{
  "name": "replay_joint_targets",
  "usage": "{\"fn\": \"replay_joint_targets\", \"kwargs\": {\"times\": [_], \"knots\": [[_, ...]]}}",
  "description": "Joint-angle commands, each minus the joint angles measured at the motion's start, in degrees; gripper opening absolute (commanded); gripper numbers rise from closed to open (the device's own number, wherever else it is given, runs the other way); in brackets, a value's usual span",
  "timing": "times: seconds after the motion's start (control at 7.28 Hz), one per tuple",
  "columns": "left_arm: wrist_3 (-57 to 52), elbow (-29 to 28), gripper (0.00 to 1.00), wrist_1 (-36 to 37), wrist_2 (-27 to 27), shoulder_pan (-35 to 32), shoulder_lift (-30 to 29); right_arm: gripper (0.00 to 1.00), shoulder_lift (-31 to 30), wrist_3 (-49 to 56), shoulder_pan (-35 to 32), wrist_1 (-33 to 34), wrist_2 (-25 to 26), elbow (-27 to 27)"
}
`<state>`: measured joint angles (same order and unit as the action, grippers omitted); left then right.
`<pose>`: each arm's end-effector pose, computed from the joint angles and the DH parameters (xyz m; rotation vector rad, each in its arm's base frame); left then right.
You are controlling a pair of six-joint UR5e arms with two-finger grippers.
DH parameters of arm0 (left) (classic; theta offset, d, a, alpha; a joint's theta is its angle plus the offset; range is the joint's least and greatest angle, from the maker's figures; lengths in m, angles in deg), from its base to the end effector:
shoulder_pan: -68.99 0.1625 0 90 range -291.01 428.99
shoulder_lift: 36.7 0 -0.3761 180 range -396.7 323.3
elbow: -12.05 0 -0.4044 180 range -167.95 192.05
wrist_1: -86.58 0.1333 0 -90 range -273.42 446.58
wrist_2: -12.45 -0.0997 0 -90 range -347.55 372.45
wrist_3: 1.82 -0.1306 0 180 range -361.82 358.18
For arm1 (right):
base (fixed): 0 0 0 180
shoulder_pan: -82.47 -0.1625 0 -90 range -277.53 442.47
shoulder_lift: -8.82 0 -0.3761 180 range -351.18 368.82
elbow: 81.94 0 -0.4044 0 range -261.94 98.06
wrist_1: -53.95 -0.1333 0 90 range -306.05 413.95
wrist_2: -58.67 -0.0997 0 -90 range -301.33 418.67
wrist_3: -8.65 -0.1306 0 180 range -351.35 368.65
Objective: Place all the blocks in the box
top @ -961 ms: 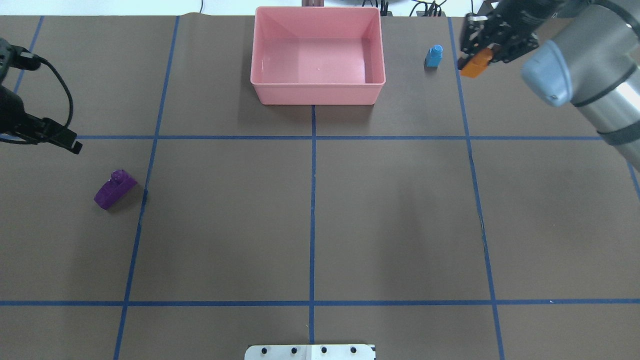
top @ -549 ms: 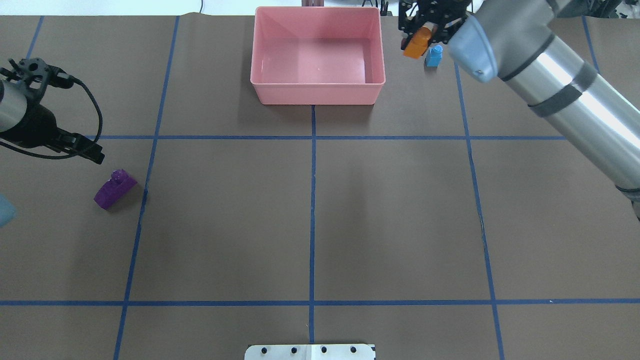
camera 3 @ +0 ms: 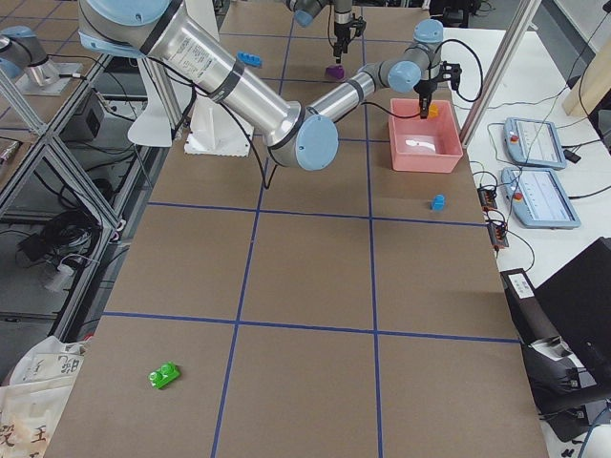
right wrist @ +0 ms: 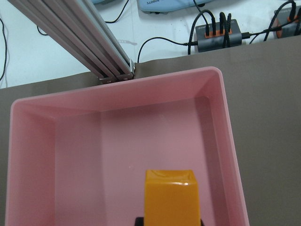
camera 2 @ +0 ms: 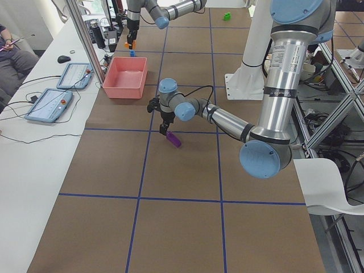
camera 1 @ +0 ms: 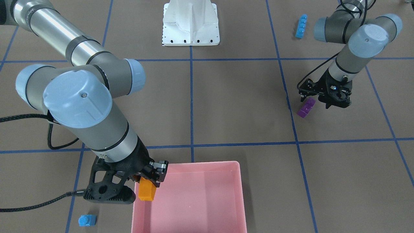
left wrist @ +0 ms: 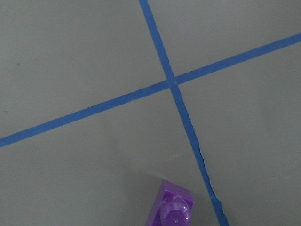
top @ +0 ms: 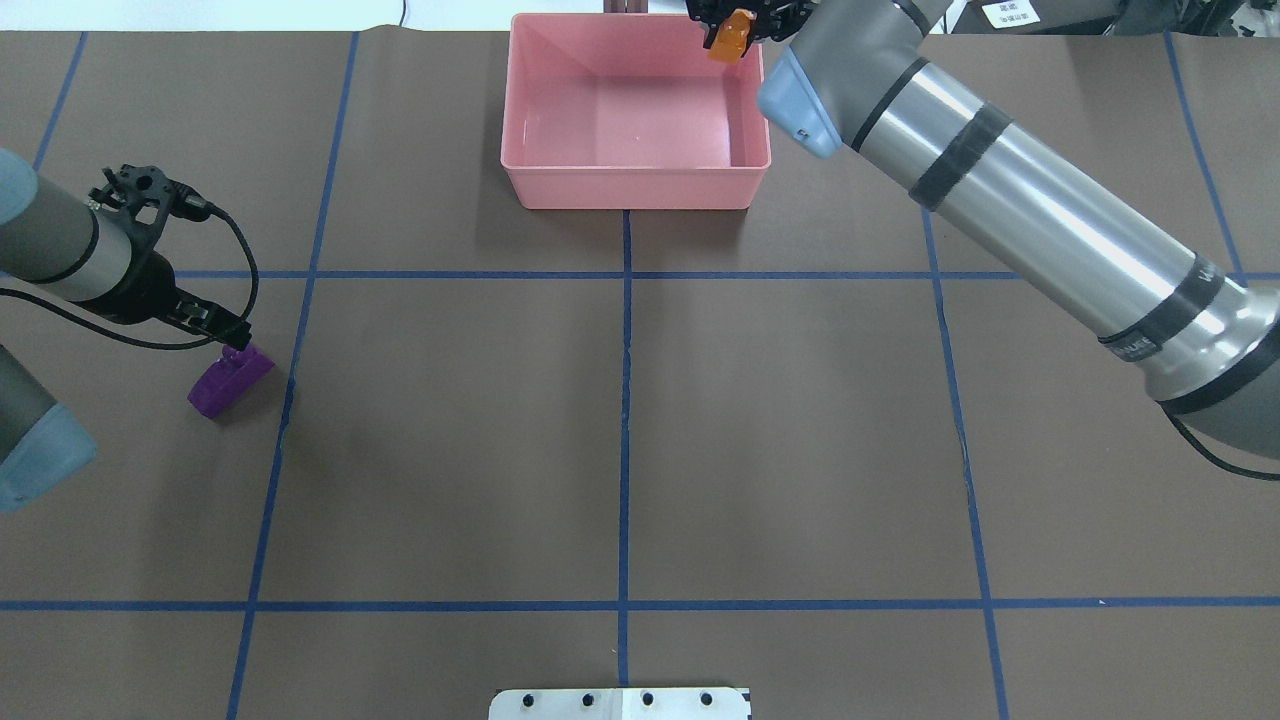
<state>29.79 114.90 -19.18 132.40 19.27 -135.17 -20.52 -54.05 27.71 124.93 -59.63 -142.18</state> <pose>0.3230 -0.4864 0.4176 0.2165 0.7817 0.3120 -0.4189 -0.7167 0.1369 0.2115 -0.9470 0.2261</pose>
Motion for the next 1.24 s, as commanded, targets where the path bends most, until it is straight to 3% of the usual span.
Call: {"fn": "replay_joint_targets", "kwargs": {"times": [0.0, 0.14, 0.27, 0.55, 0.69, 0.82, 1.1], "knots": [[0.03, -0.81, 1.00, -0.15, -0.08, 1.64, -0.06, 0.00, 4.63, -0.06, 0.96, -7.66, 3.85, 10.02], [-0.49, -1.51, 1.00, -0.41, -0.86, 2.17, -0.14, 0.00, 6.30, -0.06, 2.54, -12.04, 9.09, 13.98], [-0.41, -1.95, 1.00, -0.41, -0.87, 2.44, -0.23, 0.00, 8.32, -0.06, 3.33, -13.65, 10.79, 17.06], [-0.59, -3.70, 1.00, -0.50, -2.36, 4.10, -0.32, 0.00, 8.43, -0.06, 4.56, -14.54, 15.36, 17.35], [-0.41, -5.10, 1.00, -0.41, -2.36, 4.98, -1.63, 0.37, 8.43, -0.49, 5.01, -15.85, 16.95, 17.44], [-0.50, -5.99, 1.00, -0.50, -2.36, 5.16, -2.07, 0.96, 8.60, -1.19, 5.01, -15.95, 17.05, 17.36], [-0.85, -6.17, 0.99, -0.41, -2.36, 5.16, -1.99, 0.99, 9.39, -3.30, 5.01, -16.74, 17.40, 17.36]]}}
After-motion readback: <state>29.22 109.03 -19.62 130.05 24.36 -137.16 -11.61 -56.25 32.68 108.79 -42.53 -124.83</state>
